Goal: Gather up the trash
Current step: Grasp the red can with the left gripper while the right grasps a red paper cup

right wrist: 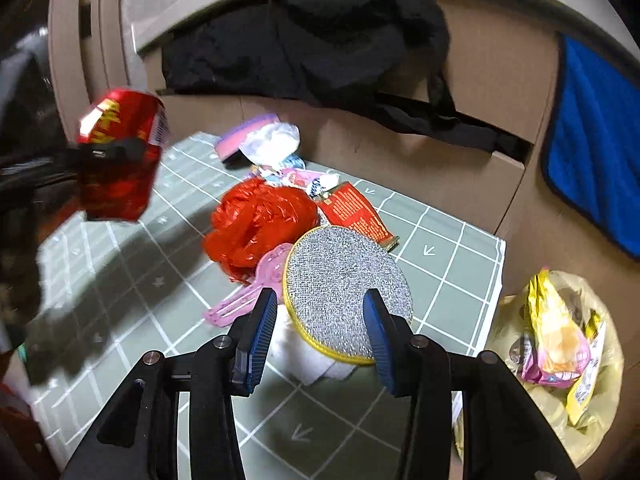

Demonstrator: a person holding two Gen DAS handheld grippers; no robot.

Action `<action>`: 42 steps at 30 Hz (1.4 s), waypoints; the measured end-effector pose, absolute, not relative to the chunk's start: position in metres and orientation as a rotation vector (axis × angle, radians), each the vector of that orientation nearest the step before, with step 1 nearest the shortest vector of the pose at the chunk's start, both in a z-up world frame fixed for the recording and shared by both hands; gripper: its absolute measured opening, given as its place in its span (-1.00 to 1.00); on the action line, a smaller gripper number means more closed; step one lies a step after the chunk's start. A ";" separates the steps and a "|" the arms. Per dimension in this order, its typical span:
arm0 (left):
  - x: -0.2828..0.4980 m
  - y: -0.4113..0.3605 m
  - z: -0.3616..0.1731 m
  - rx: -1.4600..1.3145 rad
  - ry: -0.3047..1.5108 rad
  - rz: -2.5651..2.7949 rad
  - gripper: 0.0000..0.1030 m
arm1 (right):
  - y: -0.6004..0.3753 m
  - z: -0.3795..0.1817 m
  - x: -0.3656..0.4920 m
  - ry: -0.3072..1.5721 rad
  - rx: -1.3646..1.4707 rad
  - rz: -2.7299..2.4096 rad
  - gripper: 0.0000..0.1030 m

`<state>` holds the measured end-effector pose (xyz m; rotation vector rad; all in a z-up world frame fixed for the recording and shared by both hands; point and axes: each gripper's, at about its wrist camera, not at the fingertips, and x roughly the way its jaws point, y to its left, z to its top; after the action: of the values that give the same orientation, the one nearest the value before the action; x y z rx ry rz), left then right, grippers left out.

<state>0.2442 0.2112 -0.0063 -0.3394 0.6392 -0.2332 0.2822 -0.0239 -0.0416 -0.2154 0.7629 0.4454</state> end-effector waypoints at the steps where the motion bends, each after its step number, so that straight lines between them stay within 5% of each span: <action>1: 0.241 0.208 -0.009 -0.341 0.643 -0.238 -0.46 | -0.019 -0.045 0.283 0.763 -0.242 0.428 -0.18; 9: 0.228 0.230 -0.021 -0.373 0.626 -0.170 -0.46 | 0.000 -0.060 0.277 0.768 -0.379 0.428 -0.21; 22: 0.207 0.438 -0.056 -0.671 0.556 0.433 -0.46 | -0.008 -0.051 0.272 0.758 -0.282 0.494 -0.20; 28: 0.256 0.391 -0.089 -0.682 0.695 0.217 -0.46 | -0.006 -0.054 0.272 0.770 -0.299 0.497 -0.20; 42: 0.289 0.318 -0.059 -0.545 0.681 -0.027 -0.46 | 0.050 0.006 0.309 0.815 -0.016 0.665 -0.06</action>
<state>0.2894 0.3181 -0.0589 -0.5446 0.6806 -0.0274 0.3094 0.0495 0.0061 -0.0165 0.8148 0.6649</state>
